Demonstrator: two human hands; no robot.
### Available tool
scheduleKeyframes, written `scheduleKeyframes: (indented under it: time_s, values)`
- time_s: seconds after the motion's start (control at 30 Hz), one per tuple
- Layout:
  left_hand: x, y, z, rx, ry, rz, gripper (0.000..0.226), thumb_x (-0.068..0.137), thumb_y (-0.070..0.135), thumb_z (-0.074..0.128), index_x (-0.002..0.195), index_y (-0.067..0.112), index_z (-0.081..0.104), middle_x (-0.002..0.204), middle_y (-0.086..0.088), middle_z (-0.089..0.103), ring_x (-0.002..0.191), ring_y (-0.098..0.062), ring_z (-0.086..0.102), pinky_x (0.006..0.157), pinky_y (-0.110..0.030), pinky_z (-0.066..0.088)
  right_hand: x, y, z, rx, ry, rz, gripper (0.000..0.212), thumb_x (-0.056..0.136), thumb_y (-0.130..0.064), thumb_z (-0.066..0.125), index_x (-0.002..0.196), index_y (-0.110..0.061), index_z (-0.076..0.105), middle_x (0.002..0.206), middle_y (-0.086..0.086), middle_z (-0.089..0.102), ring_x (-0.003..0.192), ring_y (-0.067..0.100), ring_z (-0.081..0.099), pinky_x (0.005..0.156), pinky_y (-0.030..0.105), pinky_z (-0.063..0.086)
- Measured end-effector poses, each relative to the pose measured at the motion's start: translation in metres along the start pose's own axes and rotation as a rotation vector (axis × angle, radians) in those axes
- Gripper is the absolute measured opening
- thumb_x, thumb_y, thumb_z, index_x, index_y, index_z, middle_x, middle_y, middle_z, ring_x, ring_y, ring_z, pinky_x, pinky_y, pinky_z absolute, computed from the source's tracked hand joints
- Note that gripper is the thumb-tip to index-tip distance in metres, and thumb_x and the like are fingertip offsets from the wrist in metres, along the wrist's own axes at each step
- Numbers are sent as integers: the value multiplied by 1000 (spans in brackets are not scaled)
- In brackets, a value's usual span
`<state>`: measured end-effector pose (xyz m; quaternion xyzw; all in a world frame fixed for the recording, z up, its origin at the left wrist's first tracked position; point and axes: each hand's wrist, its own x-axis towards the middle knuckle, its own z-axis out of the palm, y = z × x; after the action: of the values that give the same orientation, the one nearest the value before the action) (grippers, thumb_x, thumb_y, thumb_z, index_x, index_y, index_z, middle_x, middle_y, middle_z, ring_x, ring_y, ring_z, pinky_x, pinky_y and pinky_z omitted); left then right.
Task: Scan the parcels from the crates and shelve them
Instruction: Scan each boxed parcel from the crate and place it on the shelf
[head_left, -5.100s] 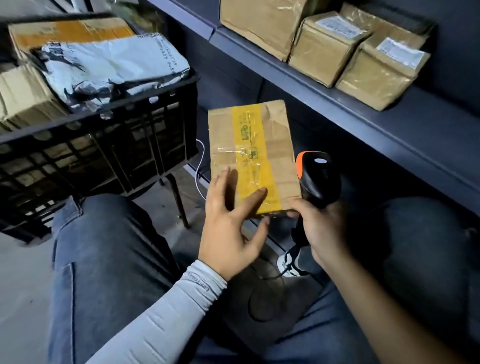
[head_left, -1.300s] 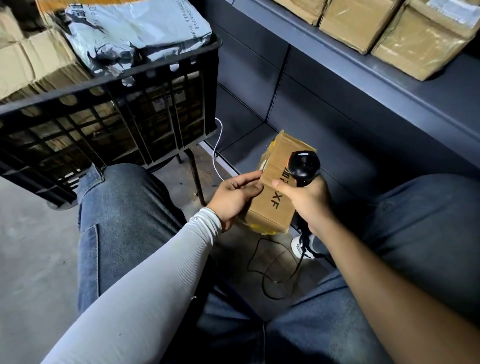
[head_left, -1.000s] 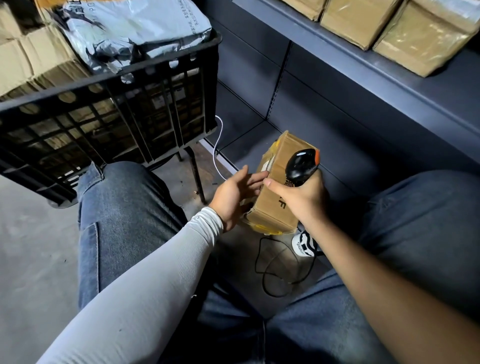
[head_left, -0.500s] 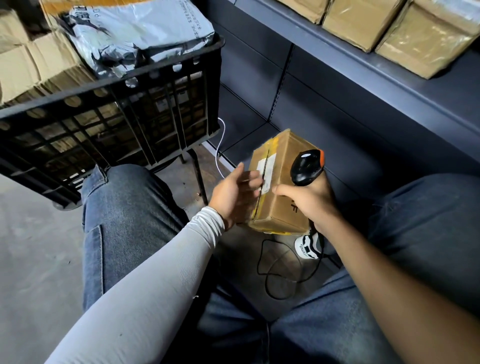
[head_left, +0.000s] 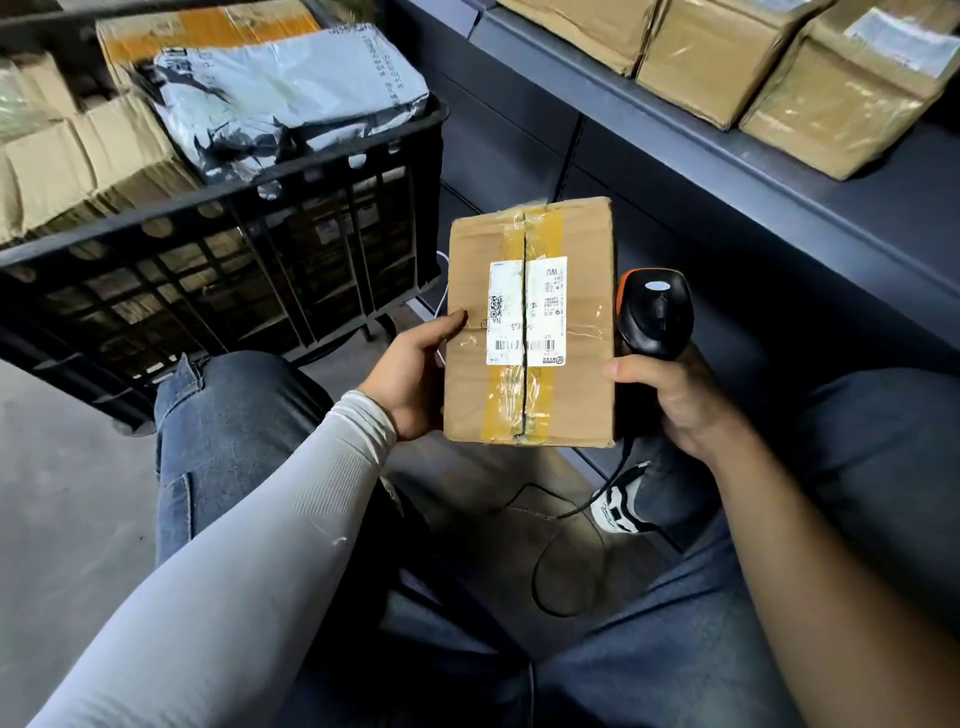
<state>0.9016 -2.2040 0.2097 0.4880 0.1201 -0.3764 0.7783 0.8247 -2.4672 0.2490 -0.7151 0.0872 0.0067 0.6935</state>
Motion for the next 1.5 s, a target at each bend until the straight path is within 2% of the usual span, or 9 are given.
scheduleKeyframes:
  time_s: [0.1,0.27,0.43,0.53,0.7,0.83,0.97,1.37,1.5]
  values:
    - [-1,10,-9,46,-28,-51,62,80,65,72,129,27,68,131,-5,51,117,-27,36,98,-42,27,2,-2,-1,6,11,0,42,69,-8,68,109,-16,76,110,7,77,104,25,72,88,35,57]
    - [3,15,-18,155,-43,-80,41,83,60,67,105,26,68,84,0,69,67,-19,67,58,-34,54,7,4,0,18,156,63,39,66,-14,69,104,-11,76,101,5,76,93,23,71,83,38,55]
    - [9,8,-20,191,-88,-49,59,68,50,80,118,21,71,110,-1,73,96,-23,73,76,-56,60,12,7,2,-39,324,117,28,61,-25,73,88,-15,74,86,0,74,82,22,68,77,37,52]
    - [10,5,-18,224,-83,5,65,62,48,82,117,17,72,118,-5,68,107,-27,67,81,-56,60,12,5,3,-79,401,174,32,56,-34,77,82,-17,72,68,-3,66,67,20,63,66,37,48]
    - [21,12,-26,297,66,83,63,62,49,83,118,21,75,131,-13,62,128,-37,61,94,-68,53,1,-3,11,-151,326,175,26,68,-30,83,78,-9,70,55,6,55,50,23,48,53,34,40]
    - [21,19,-28,302,117,122,54,58,49,83,107,28,76,121,-7,60,119,-34,65,92,-65,55,-17,-6,32,-83,90,246,28,81,-13,82,92,8,66,70,18,61,50,24,46,51,30,38]
    - [24,15,-33,313,152,120,53,66,43,82,115,26,75,122,-8,63,125,-39,62,92,-67,53,-25,-9,47,-57,-103,316,6,91,-2,71,97,-4,70,69,8,64,50,20,49,50,29,37]
    - [21,13,-35,304,143,119,27,89,33,74,115,25,73,121,-9,66,111,-32,67,88,-60,59,-29,-5,47,-8,-144,391,9,94,-5,66,101,-9,69,64,8,54,50,22,49,51,30,37]
    - [17,13,-30,319,161,109,34,81,40,77,112,27,74,120,-8,66,110,-31,68,90,-61,58,-27,-2,45,-11,-128,384,11,94,-4,66,103,-10,69,63,8,55,50,22,51,51,30,37]
